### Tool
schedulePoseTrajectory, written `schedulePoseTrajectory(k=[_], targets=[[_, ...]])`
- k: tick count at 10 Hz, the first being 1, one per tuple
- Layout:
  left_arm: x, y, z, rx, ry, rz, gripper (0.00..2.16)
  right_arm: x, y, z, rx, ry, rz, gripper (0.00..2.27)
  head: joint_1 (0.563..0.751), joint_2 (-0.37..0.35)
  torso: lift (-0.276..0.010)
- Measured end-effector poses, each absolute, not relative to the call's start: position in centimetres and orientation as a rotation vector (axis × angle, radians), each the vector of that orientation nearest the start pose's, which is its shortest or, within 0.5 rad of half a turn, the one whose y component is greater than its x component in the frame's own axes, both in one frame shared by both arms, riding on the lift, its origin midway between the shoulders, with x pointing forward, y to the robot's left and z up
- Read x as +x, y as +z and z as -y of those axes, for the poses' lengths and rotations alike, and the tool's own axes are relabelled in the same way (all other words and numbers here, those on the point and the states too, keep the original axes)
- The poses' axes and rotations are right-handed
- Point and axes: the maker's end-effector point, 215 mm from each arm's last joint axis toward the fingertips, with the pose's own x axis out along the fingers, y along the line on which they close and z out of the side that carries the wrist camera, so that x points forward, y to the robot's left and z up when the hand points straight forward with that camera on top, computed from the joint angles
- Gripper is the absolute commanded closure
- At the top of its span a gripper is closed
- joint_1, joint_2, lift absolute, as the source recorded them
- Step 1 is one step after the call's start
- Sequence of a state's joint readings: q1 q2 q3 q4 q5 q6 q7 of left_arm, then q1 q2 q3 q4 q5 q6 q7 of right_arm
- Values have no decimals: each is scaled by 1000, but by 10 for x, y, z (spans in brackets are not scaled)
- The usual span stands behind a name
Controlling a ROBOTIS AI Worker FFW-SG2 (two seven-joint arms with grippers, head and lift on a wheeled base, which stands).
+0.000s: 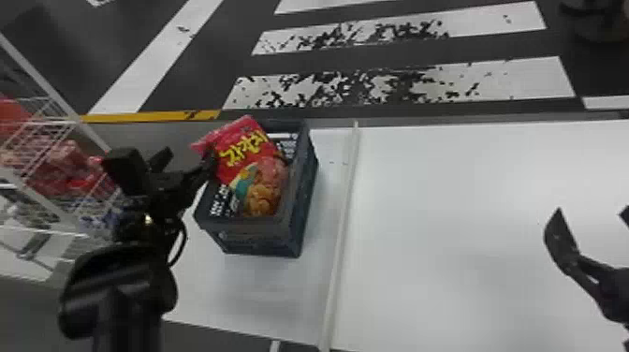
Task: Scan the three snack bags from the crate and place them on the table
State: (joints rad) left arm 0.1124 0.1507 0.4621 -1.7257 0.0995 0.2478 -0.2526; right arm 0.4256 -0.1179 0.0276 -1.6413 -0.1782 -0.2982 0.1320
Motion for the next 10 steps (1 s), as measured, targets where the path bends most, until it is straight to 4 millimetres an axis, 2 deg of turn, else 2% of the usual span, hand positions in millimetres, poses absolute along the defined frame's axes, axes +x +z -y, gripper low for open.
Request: schedulePoseTrajectory(k=[2, 5, 6, 7, 8, 9, 10], targets=[[548, -361, -491, 34, 205, -176, 90, 436, -434, 225, 74, 146, -65, 90, 695, 292, -62], [564, -388, -492, 9, 211, -227, 113, 439, -436, 224, 69, 156, -79, 90, 695, 289, -62], [567, -396, -491, 5, 211, -244, 329, 442, -437, 222, 68, 161, -85, 90, 695, 288, -62], [569, -400, -487, 11, 196, -253, 721, 445, -437, 220, 69, 167, -89, 90, 695, 287, -62], [573, -402, -474, 29, 147, -262, 1214, 446, -437, 220, 70, 169, -90, 90, 695, 275, -62], [575, -403, -460, 47, 93, -273, 1399, 446, -437, 220, 71, 169, -91, 90, 695, 257, -62], [570, -406, -455, 48, 63, -290, 1409, 446, -438, 220, 72, 169, -94, 90, 695, 251, -62]])
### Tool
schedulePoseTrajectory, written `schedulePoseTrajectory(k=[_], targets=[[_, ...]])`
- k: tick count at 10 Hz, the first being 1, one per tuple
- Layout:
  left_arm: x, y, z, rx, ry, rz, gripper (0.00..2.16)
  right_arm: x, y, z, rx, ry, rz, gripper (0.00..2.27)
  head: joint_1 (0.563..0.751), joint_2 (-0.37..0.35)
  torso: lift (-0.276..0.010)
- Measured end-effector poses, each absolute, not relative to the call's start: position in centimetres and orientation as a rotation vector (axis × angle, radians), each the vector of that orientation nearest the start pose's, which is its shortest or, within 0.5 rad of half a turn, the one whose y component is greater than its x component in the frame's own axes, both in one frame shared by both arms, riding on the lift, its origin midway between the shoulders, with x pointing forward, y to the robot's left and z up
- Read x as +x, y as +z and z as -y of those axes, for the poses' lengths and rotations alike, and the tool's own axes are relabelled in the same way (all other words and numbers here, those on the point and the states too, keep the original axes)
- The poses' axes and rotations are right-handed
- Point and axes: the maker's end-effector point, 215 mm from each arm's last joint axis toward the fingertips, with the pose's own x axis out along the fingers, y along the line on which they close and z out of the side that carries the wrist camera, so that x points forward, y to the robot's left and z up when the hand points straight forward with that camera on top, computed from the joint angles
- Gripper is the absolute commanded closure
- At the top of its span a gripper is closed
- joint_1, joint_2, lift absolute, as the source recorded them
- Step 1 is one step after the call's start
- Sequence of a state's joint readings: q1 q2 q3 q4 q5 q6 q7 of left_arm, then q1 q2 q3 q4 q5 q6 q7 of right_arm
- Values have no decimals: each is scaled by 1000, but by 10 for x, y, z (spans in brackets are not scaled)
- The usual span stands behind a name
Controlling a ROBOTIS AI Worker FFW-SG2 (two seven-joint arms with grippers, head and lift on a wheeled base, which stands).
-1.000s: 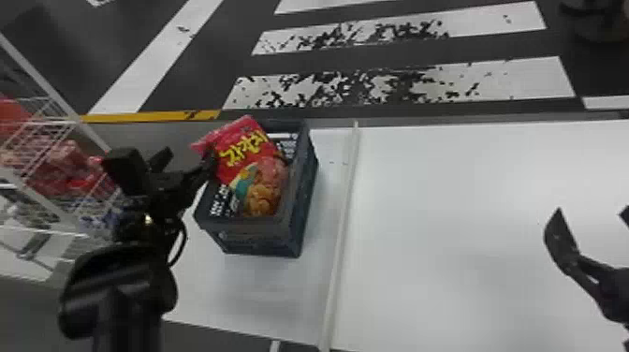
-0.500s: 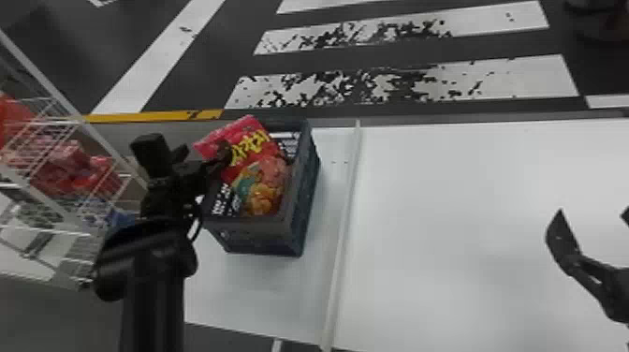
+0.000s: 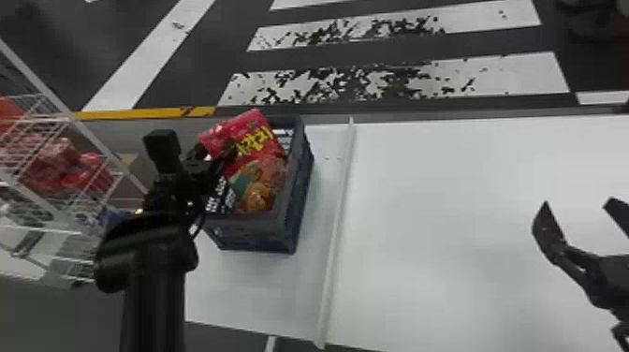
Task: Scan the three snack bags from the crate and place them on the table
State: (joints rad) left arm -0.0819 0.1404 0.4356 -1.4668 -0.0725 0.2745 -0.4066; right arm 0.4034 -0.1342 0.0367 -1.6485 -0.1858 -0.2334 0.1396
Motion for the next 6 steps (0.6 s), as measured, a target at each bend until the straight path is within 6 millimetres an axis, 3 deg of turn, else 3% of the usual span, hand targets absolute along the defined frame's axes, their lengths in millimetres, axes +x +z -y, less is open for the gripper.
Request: schedulePoseTrajectory(k=[1, 3, 6], targets=[[563, -398, -455, 44, 48, -286, 2105, 446, -439, 221, 74, 168, -98, 90, 695, 250, -62], [542, -378, -467, 11, 97, -290, 2135, 447, -440, 221, 75, 169, -101, 93, 695, 268, -62], [512, -307, -473, -72, 91, -172, 2135, 447, -440, 220, 77, 170, -102, 100, 695, 287, -62]])
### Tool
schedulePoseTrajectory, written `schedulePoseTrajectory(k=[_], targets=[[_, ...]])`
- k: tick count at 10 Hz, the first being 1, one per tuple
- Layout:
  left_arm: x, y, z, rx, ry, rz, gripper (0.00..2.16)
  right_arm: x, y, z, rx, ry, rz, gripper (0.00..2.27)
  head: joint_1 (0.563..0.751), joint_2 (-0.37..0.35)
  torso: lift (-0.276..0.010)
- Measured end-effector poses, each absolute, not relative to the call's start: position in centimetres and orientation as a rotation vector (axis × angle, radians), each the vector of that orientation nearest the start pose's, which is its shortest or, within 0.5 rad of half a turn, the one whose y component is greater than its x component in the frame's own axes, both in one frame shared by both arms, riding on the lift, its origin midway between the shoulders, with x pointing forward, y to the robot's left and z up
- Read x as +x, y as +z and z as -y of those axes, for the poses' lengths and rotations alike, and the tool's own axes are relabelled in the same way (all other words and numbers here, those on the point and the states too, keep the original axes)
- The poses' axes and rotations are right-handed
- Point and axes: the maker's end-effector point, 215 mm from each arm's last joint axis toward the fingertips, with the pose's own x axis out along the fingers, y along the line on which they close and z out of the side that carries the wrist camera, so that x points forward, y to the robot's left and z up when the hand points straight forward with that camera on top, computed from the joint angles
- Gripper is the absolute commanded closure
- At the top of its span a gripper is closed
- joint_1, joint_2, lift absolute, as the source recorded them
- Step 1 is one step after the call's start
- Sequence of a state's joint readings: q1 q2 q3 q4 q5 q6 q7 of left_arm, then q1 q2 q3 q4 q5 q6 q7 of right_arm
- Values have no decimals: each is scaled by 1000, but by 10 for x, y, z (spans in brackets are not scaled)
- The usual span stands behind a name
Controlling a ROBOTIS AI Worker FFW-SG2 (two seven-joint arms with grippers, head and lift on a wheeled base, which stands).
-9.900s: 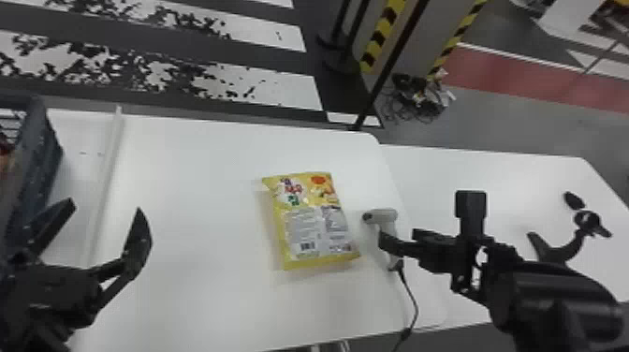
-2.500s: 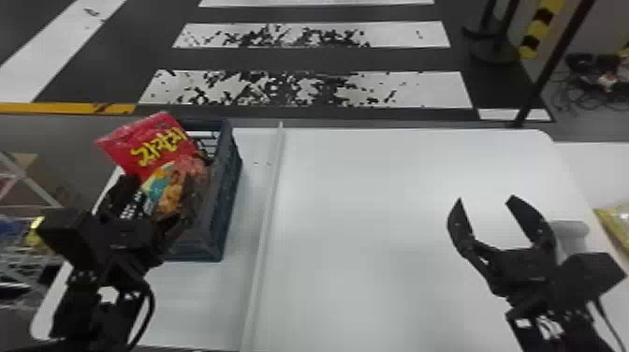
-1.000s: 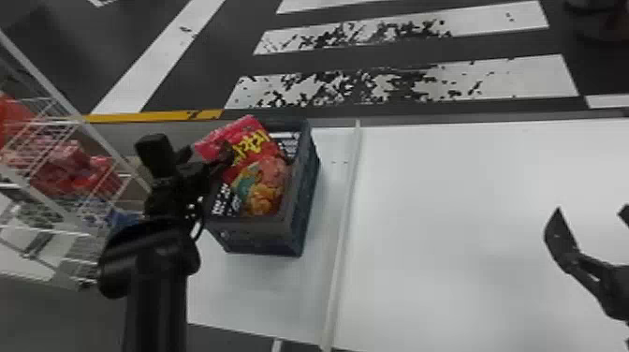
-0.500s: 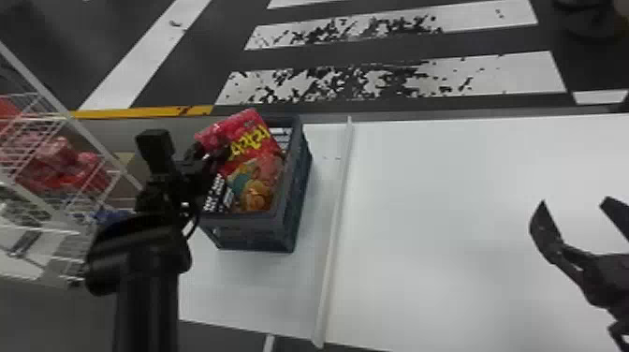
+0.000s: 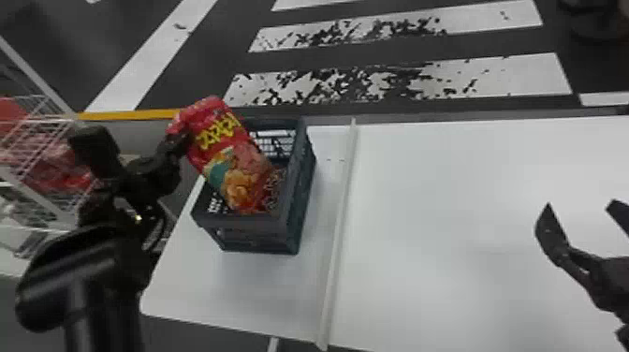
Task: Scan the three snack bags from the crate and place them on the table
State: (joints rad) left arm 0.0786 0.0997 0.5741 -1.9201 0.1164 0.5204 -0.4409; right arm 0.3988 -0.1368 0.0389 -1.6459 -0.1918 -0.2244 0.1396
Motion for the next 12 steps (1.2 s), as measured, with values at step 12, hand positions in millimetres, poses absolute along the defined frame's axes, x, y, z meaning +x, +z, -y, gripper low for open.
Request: schedulePoseTrajectory(k=[12], targets=[[489, -301, -222, -665, -565, -199, 2135, 442, -435, 234, 87, 141, -83, 107, 695, -7, -62]])
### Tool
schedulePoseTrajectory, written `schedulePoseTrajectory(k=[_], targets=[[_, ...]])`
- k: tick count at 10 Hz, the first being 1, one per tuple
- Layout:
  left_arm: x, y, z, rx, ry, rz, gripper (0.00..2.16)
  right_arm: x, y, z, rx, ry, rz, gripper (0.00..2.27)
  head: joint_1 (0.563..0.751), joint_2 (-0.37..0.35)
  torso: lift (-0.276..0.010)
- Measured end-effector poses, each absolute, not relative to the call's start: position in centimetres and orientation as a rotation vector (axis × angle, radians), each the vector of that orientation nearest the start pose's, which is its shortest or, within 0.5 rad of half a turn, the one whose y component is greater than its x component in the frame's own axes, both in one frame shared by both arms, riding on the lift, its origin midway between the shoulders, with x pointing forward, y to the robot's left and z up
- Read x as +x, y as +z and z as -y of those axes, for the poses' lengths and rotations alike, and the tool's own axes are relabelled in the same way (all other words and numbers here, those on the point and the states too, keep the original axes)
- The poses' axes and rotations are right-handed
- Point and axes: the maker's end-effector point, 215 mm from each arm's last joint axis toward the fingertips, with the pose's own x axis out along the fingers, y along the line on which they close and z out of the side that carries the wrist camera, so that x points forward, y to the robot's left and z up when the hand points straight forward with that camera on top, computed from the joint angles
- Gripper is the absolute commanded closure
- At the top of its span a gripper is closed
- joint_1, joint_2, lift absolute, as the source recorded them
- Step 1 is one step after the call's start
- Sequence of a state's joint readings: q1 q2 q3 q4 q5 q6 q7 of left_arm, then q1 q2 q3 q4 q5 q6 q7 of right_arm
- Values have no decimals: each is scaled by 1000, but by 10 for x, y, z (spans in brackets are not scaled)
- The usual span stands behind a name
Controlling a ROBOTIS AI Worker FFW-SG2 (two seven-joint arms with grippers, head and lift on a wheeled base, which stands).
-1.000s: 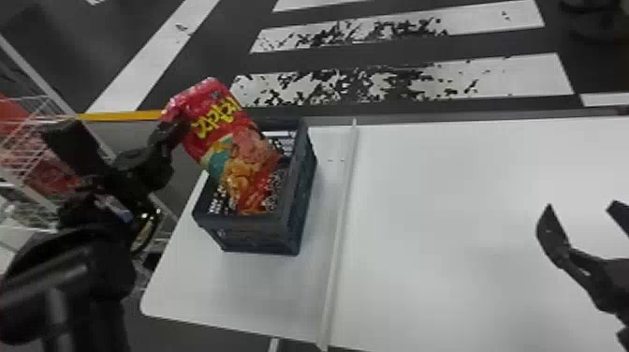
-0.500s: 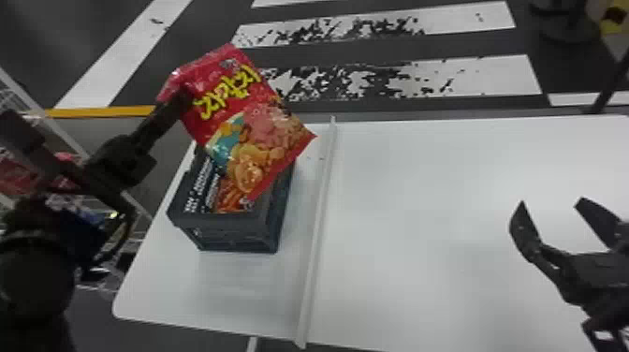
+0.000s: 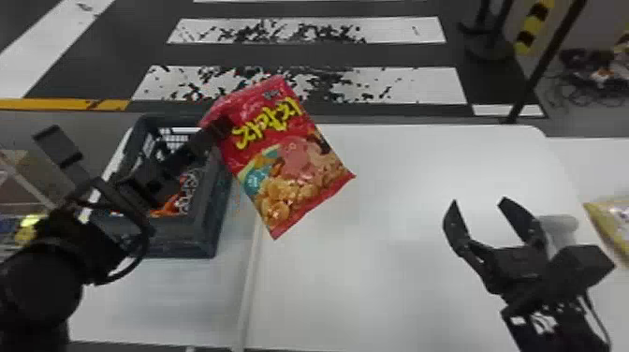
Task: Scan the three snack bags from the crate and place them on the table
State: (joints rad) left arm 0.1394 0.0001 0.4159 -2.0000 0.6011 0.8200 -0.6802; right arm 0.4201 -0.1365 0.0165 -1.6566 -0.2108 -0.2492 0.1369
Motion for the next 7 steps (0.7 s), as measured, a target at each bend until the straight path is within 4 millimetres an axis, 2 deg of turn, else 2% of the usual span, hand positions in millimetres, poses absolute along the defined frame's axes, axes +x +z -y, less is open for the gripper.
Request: schedulePoseTrajectory(k=[2, 4, 6, 7], targets=[[504, -349, -168, -693, -618, -244, 2138, 445, -431, 239, 88, 132, -79, 107, 695, -68, -62], [509, -387, -126, -709, -665, -280, 2135, 448, -427, 242, 95, 124, -76, 107, 695, -127, -62], [503, -428, -73, -651, -725, -358, 2135, 447, -427, 249, 108, 110, -76, 107, 695, -183, -62], [497, -446, -51, -625, -752, -401, 2024, 446, -427, 249, 111, 108, -78, 107, 695, -222, -62]])
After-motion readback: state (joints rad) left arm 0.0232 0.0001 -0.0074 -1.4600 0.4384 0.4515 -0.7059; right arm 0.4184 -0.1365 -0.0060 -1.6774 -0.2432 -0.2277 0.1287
